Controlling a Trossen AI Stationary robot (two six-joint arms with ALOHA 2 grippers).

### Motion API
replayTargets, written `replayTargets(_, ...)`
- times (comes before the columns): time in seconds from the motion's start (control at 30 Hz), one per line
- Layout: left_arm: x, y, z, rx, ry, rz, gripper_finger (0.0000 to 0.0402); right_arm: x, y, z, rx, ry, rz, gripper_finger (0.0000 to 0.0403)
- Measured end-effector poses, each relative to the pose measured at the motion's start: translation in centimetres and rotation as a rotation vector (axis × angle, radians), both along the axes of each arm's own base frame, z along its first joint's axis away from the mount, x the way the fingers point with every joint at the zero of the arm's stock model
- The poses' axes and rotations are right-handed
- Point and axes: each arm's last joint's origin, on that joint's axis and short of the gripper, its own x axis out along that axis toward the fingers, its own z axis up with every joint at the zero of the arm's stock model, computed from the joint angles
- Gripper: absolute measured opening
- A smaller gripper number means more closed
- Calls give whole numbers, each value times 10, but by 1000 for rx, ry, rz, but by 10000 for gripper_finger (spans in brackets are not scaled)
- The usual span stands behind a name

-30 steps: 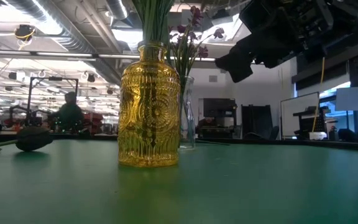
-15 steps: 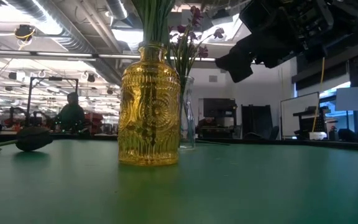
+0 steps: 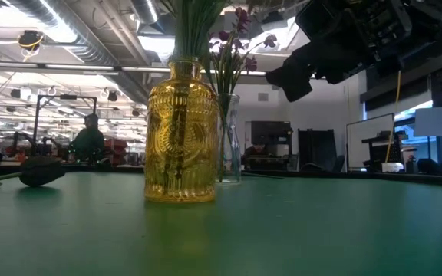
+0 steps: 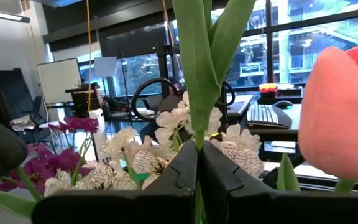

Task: Sort flowers into vase by color
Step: Put the pink tulip into the yellow vase

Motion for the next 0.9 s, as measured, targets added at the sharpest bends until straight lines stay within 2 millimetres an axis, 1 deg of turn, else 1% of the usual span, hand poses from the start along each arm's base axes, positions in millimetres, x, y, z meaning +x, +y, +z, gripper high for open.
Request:
replayTargets(0.33, -8, -9, 1, -13, -6, -17, 0, 0, 0, 0, 0, 0, 0, 241)
replayTargets(0.9, -9, -9, 2, -16, -14, -17, 0, 0, 0, 0, 0, 0, 0, 241)
